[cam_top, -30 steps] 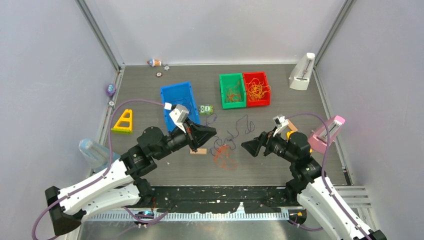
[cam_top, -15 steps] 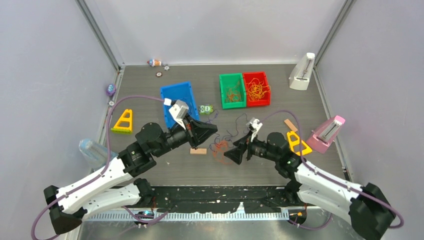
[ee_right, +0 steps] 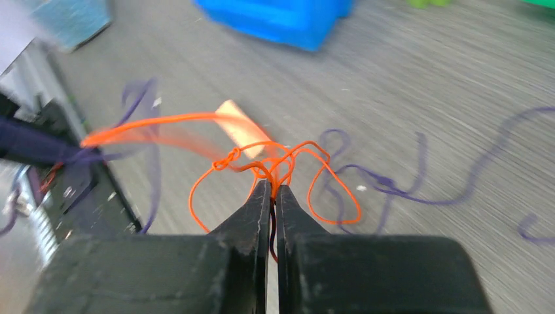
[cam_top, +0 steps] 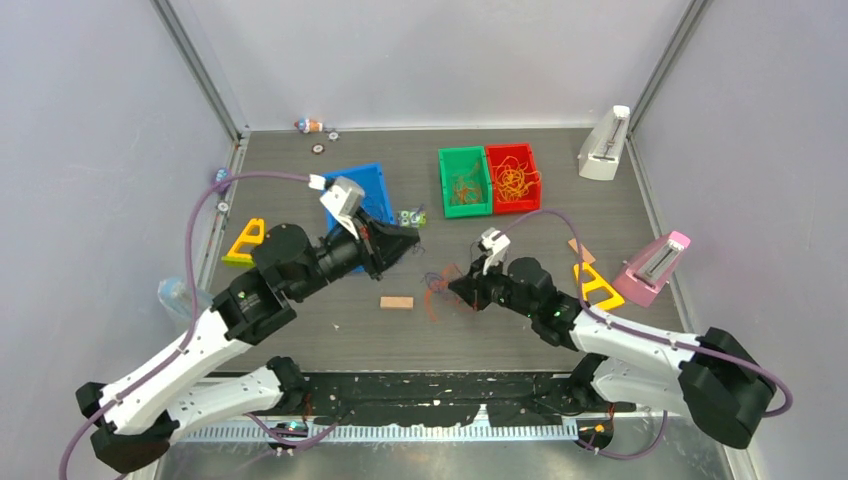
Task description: Untangle the cables
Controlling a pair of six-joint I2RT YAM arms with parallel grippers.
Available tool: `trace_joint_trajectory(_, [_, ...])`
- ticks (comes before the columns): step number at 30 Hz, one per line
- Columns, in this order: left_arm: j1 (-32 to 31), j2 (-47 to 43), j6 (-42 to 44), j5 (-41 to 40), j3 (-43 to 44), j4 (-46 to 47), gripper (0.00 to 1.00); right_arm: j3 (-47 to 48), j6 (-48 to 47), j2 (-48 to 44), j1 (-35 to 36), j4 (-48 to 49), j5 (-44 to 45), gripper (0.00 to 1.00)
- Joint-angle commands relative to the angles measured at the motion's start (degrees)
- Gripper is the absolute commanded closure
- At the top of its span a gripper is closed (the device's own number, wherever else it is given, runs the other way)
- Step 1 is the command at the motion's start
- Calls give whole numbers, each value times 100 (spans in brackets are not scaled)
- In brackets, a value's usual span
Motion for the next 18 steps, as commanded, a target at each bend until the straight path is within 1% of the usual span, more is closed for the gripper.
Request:
trace_joint_trajectory(1, [778,-83,348,-595,745,-1239,100,-166,678,-756,-9,-1079,2394,95])
trace_joint_trajectory(2, [1086,-73,288,-717,834,-1497,100,-196,973,-982,-7,-1334,2644,95])
trace_joint_trajectory(3, [1401,-82,203,-842,871,-1676,100,-272,1115,-1091,-17,-1835,3119,95])
trace_joint_trajectory(4, [1721,-107,140,-891,858,-1765,100,-298,1484,-1303,-37,-2173,3358,95])
trace_joint_trajectory(5, [2044,-145,68,-920,815,-1789,100,-339,1687,-1415,-95,-2785,3816,95])
trace_joint_trajectory(6, [2317,-185,-9,-947,739,-1782,100,-358,2074,-1654,-133,-3053,3988,95])
trace_joint_trajectory(7, [2594,-208,-69,-913,678,-1737,100,-396,2456,-1766,-233,-3532,4292,95])
trace_joint_trajectory(9, [3009,-165,-140,-676,551,-1519,100,-465,2712,-2195,-381,-3948,4475,95])
trace_joint_trajectory(11, [3136,36,-190,-444,496,-1334,100,-535,2786,-2645,-458,-4138,4561,95])
trace_joint_trajectory(14, [3150,457,-241,-432,501,-1196,100,-541,2626,-3252,-503,-4204,4706,95])
trace_joint_trajectory(18, [3193,1005,-363,-112,570,-1073,100,-401,2251,-3514,-505,-4207,4782,95])
